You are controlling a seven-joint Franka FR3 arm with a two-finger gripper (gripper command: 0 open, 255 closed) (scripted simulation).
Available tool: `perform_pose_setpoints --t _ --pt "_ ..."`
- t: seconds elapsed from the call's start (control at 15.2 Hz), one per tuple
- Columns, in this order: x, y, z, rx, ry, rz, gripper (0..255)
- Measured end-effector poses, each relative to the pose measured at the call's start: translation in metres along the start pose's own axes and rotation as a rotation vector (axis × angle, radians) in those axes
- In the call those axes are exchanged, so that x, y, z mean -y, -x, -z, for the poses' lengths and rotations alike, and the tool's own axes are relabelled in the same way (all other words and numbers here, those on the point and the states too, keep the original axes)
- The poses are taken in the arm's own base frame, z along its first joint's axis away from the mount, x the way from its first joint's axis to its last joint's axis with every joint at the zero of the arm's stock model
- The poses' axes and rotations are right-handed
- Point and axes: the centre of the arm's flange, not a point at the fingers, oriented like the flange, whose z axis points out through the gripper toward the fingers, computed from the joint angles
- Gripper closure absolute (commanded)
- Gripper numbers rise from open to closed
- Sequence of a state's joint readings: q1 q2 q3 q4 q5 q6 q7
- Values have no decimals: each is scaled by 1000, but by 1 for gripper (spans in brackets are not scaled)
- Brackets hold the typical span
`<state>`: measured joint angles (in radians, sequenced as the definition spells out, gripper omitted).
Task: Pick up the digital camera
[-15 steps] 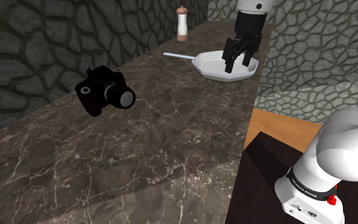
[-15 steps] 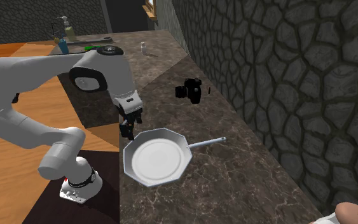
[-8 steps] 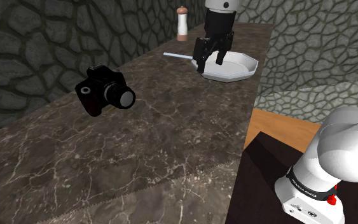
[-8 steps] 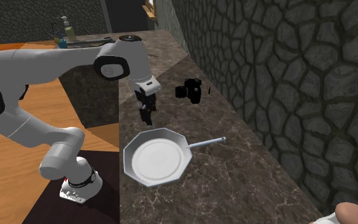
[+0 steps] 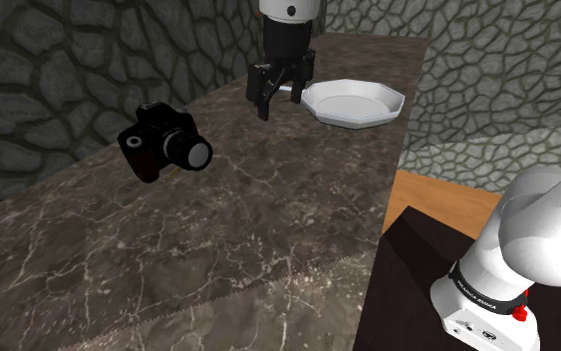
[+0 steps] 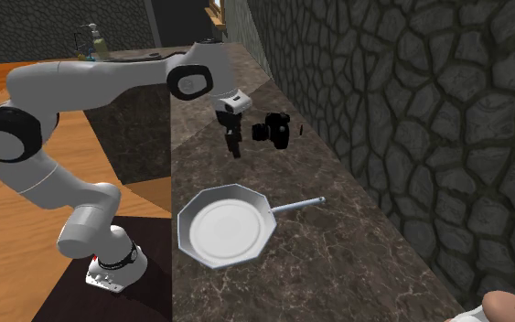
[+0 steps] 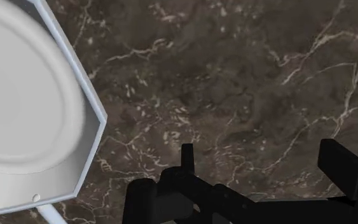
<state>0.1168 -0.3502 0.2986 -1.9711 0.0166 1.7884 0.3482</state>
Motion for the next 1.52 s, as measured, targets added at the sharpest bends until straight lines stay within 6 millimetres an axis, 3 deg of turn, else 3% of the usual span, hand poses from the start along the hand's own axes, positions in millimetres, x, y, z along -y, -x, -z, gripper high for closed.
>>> perform_pose_setpoints --t 0.86,1.12,1.45,1.52 --pt "158 -57 2 -109 32 151 0" --pt "176 -61 -9 -121 36 165 0" --pt "177 -58 -33 -122 36 166 0" --pt "177 -57 -34 -122 36 166 255"
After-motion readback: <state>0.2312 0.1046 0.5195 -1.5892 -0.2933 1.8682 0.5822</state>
